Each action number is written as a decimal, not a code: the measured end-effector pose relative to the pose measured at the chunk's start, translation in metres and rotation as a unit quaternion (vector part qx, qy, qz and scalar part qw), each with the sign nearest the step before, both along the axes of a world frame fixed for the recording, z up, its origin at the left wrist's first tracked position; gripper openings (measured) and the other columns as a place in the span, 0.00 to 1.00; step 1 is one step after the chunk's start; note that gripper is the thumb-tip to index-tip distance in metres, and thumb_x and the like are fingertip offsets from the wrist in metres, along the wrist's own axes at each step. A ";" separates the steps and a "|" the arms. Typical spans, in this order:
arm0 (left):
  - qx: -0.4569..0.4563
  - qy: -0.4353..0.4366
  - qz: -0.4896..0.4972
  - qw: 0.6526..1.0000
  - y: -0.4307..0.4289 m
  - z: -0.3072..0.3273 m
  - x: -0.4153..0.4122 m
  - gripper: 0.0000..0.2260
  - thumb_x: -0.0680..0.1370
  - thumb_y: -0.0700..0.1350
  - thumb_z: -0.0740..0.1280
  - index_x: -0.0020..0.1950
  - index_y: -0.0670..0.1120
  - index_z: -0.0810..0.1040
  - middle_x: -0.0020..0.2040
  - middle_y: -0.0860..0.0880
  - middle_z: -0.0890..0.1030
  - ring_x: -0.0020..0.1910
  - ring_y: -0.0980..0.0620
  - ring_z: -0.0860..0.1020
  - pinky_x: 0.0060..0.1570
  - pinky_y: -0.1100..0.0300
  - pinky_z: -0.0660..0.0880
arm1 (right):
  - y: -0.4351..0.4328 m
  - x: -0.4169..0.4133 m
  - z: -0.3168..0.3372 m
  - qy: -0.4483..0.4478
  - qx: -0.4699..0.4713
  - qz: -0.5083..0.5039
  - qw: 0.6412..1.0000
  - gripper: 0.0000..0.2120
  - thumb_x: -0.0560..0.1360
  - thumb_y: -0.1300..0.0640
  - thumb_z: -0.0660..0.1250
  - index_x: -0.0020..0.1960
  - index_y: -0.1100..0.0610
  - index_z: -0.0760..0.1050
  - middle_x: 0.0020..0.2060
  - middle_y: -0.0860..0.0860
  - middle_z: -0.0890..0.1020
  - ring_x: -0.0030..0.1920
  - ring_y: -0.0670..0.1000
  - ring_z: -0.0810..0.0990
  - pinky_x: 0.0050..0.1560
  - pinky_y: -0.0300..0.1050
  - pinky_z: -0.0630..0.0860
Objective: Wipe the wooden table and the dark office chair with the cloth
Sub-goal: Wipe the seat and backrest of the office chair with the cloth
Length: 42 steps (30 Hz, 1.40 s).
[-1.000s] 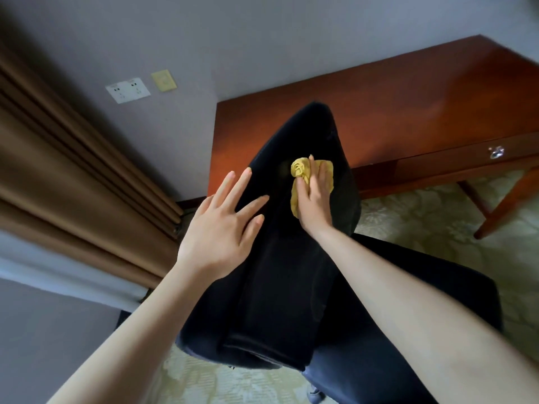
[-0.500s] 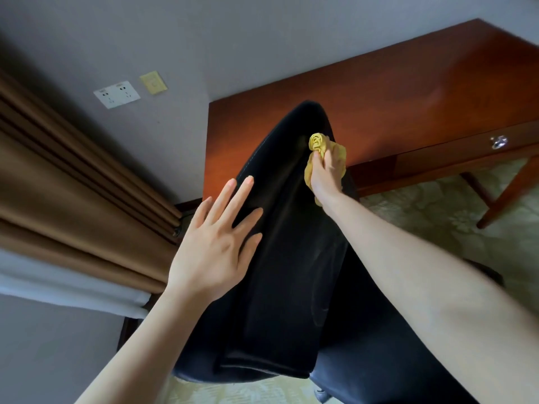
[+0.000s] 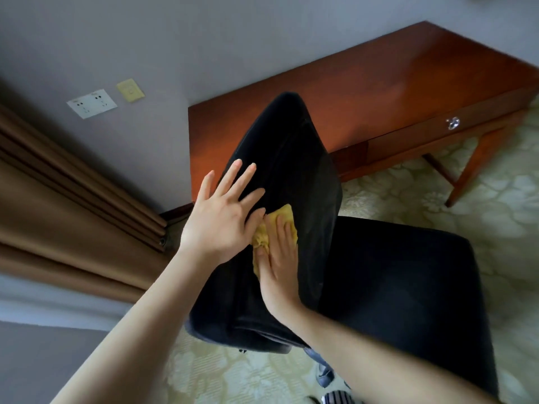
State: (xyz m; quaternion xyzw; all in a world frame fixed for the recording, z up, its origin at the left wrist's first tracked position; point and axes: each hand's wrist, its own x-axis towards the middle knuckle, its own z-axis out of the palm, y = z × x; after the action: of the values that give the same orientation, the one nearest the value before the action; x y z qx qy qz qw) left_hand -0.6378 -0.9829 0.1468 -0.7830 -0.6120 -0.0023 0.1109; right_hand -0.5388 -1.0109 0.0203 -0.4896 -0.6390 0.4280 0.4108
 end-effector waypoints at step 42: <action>-0.030 0.065 -0.047 0.996 0.023 -0.004 -0.011 0.24 0.76 0.60 0.55 0.67 0.52 0.75 0.76 0.49 0.59 0.77 0.48 0.51 0.72 0.41 0.54 | 0.294 0.057 -0.043 0.072 -0.198 -0.212 0.954 0.21 0.82 0.49 0.51 0.74 0.52 0.61 0.58 0.50 0.70 0.58 0.51 0.69 0.69 0.55 0.64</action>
State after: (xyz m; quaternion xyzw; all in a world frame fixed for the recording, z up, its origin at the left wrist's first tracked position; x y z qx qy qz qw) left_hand -0.6484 -0.9602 0.1430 -0.8122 -0.5661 0.0620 0.1265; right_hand -0.4817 -0.7168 -0.0229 -0.6528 -0.3920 0.4833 0.4320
